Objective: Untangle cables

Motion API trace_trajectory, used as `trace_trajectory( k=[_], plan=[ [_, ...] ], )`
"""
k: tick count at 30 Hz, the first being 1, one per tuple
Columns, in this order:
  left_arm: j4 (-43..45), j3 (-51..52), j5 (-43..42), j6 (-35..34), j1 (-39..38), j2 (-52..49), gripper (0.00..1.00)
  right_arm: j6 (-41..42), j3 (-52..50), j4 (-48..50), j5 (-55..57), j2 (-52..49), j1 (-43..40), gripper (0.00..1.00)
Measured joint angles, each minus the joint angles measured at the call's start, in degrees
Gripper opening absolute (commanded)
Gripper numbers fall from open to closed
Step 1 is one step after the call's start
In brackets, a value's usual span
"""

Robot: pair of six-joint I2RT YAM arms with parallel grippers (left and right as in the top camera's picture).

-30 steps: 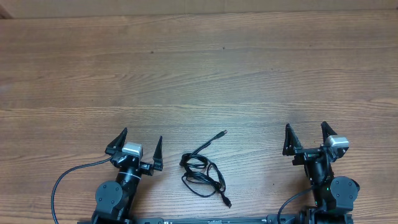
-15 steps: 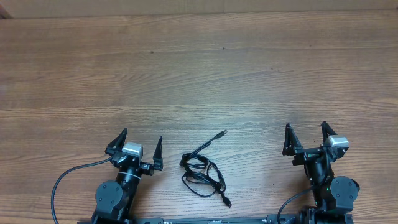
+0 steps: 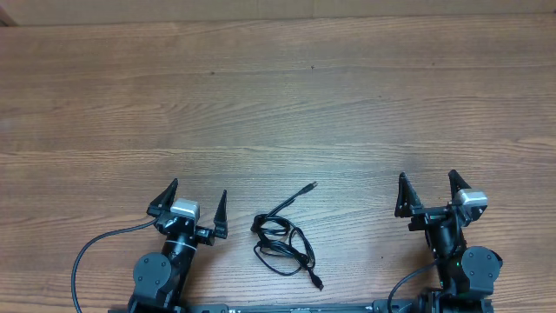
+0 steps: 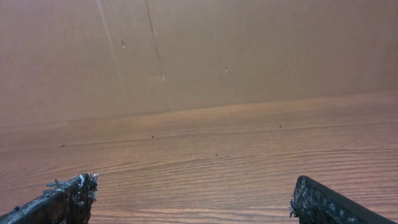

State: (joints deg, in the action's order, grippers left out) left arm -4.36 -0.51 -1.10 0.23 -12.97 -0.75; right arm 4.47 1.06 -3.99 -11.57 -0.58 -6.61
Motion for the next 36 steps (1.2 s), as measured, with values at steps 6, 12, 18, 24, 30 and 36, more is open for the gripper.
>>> trace_trajectory(
  k=[6,12,18,24,30,36],
  plan=[
    [0.0,0.02,0.0,0.0,0.0,0.0,1.0,0.02,0.0,-0.02,0.0,0.0,0.0,1.0],
    [0.0,0.0,0.0,0.0,0.0,0.0,1.0,0.02,0.0,-0.02,0.0,0.0,0.0,1.0],
    [0.0,0.0,0.0,0.0,0.0,0.0,0.99,0.0,0.0,0.0,0.0,0.0,0.0,1.0],
    [0.0,0.02,-0.02,0.0,0.0,0.0,1.0,0.0,0.0,0.0,0.0,0.0,0.0,1.0],
    [0.0,0.0,-0.63,-0.02,0.0,0.0,1.0,0.0,0.0,0.0,0.0,0.0,0.0,1.0],
    [-4.81,-2.16,-3.76,-0.02,0.0,0.0,1.0,0.0,0.0,-0.02,0.0,0.0,0.0,1.0]
  ],
)
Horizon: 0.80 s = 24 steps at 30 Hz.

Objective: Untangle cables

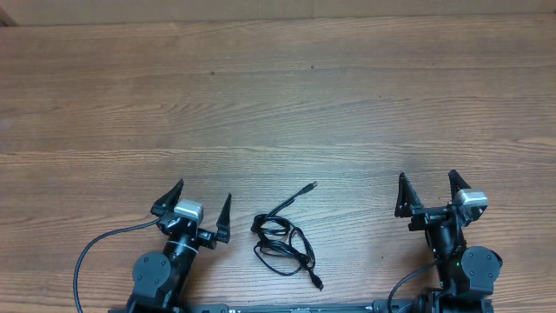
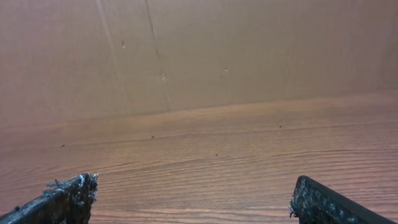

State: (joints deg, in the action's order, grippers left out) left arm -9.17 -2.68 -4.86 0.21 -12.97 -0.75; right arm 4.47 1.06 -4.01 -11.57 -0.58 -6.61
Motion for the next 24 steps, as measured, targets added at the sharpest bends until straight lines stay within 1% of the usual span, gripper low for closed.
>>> trace_trajectory(
  k=[6,10,13,16,20,24],
  plan=[
    [-13.64,-7.52,-2.54,-0.04,0.0,0.0,1.0,-0.02,0.0,0.02,0.0,0.0,0.0,1.0],
    [-18.53,-14.23,-2.93,-0.81,0.0,-1.62,1.0,0.0,0.0,0.02,-0.02,0.0,0.0,1.0],
    [-22.12,-19.08,-3.1,-1.97,0.0,-6.12,1.0,0.0,0.0,0.0,-0.02,0.0,0.0,1.0],
    [-24.81,-23.71,-3.1,-2.75,0.0,-12.02,1.0,0.0,0.0,0.0,0.02,0.0,0.0,1.0],
    [-28.7,-31.76,-3.13,-3.26,0.0,-22.88,1.0,0.02,0.0,0.0,-0.02,0.0,0.0,1.0],
    [-40.54,-46.36,-4.55,-3.91,0.0,-41.05,1.0,0.0,0.0,-0.04,0.0,0.0,0.0,1.0]
  ],
)
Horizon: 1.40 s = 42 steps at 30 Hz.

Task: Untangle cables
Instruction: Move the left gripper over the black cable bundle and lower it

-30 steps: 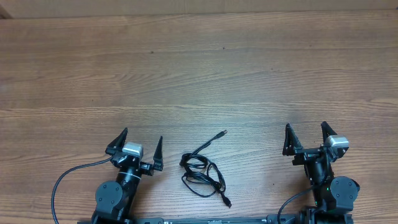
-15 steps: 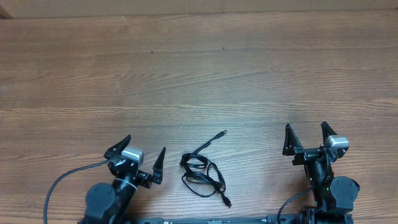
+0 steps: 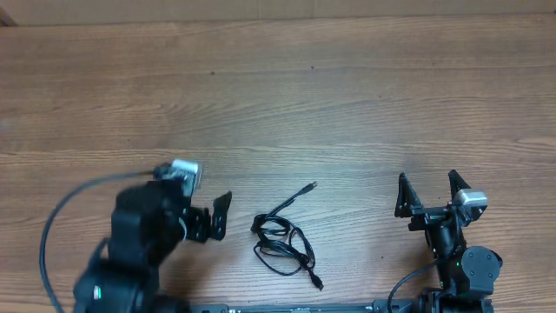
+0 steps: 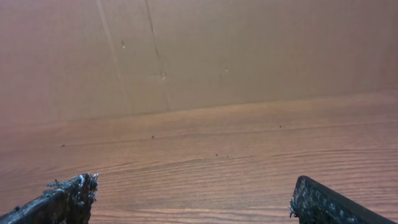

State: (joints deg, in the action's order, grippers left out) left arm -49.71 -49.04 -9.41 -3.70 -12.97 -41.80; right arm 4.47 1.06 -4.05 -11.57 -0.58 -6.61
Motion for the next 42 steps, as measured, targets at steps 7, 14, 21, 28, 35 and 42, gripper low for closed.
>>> trace_trajectory(
  k=[7,14,21,28,35,42],
  plan=[
    [-8.31,-13.35,-5.7,-0.61,0.0,-20.15,1.0,0.04,0.0,-0.04,0.0,0.0,0.0,1.0],
    [-8.07,-13.75,-15.74,-2.84,0.0,-35.52,1.0,0.0,0.0,0.0,0.0,0.0,0.0,1.0],
    [-11.63,-13.9,-17.35,-11.69,-0.07,-45.66,1.0,0.02,0.0,0.0,0.0,0.0,0.0,1.0],
    [-14.16,-13.9,-8.24,-28.68,-6.29,-45.97,1.0,0.02,0.0,-0.02,-0.02,0.0,0.0,1.0],
    [-14.1,-13.9,0.35,-44.68,-17.22,-45.97,0.99,0.02,0.0,-0.02,0.0,0.0,0.0,1.0],
    [-13.73,-13.9,4.5,-56.28,-21.27,-45.97,1.0,0.0,0.0,0.0,0.0,0.0,0.0,1.0]
  ],
)
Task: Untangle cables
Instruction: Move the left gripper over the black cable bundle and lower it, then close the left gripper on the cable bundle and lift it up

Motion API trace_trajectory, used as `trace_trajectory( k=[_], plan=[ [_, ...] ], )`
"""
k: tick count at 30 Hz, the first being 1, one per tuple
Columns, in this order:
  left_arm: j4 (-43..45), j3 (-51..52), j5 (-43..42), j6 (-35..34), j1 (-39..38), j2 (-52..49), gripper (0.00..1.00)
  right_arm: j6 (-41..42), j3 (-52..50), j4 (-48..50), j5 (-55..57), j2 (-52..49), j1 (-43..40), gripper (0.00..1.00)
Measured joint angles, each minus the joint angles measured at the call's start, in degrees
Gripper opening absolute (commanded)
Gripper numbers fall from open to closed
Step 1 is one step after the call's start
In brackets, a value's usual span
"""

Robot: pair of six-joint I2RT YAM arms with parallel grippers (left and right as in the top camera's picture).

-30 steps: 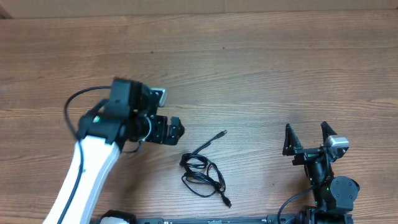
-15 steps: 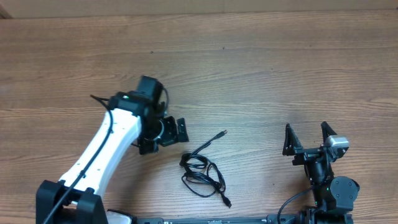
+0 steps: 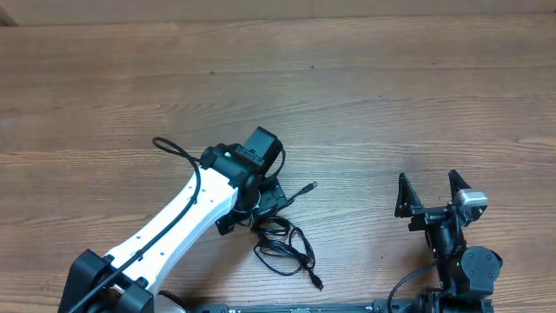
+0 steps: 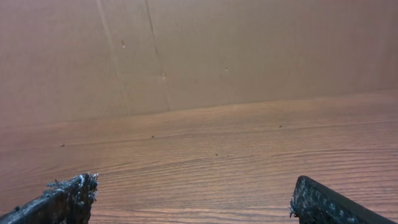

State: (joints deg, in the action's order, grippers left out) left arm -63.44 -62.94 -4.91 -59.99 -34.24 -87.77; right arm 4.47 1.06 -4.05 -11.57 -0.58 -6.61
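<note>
A thin black cable (image 3: 292, 247) lies in a tangled loop on the wooden table near the front edge, with one plug (image 3: 310, 186) reaching up right and another plug (image 3: 318, 283) at the bottom right. My left gripper (image 3: 261, 207) points down over the tangle's upper left part; its wrist hides the fingers, so their state does not show. My right gripper (image 3: 426, 193) rests at the front right, open and holding nothing, away from the cable. In the right wrist view the right gripper (image 4: 194, 190) shows only bare table between its fingertips.
The wooden table (image 3: 347, 104) stretches far back and to both sides. A brown cardboard wall (image 4: 217, 50) stands at its far edge. The left arm's own black lead (image 3: 178, 152) arches beside its white link.
My left arm, then blurred and raised at the front left, now reaches right, with its gripper down over the upper left of the cable tangle. The cable and the right arm are unchanged.
Both grippers rested open at the front corners, with the tangled cable between them. The left gripper then turned slightly toward the cable, later stood lifted from its rest, and now hangs over the tangle. The right arm has stayed parked and open throughout.
</note>
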Motion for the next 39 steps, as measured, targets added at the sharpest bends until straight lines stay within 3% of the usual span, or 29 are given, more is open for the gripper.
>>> trace_trajectory(
  k=[7,15,25,33,35,36,39],
  plan=[
    [3.65,2.78,0.87,-4.61,-1.42,0.0,1.0,0.0,0.0,0.02,0.0,0.0,0.0,1.0],
    [4.42,4.52,0.9,-5.6,-1.42,0.0,1.0,0.02,0.0,-0.02,-0.02,0.0,0.0,1.0],
    [12.24,9.88,-0.92,-6.36,-3.21,0.0,1.0,0.0,0.0,0.0,0.0,0.0,0.0,1.0],
    [14.29,10.82,-1.49,-7.93,-5.55,0.0,0.52,-0.02,0.0,-0.02,-0.02,0.0,0.0,1.0],
    [14.29,10.84,-1.25,-7.98,-5.55,0.0,0.17,0.0,0.0,-0.02,-0.02,0.0,0.0,1.0],
    [14.36,10.84,-1.2,-8.24,-5.55,0.0,0.04,-0.02,0.0,0.0,0.02,0.0,0.0,1.0],
    [14.97,10.84,-0.48,-8.52,-5.55,0.0,0.04,0.0,0.0,-0.02,-0.02,0.0,0.0,1.0]
  ],
)
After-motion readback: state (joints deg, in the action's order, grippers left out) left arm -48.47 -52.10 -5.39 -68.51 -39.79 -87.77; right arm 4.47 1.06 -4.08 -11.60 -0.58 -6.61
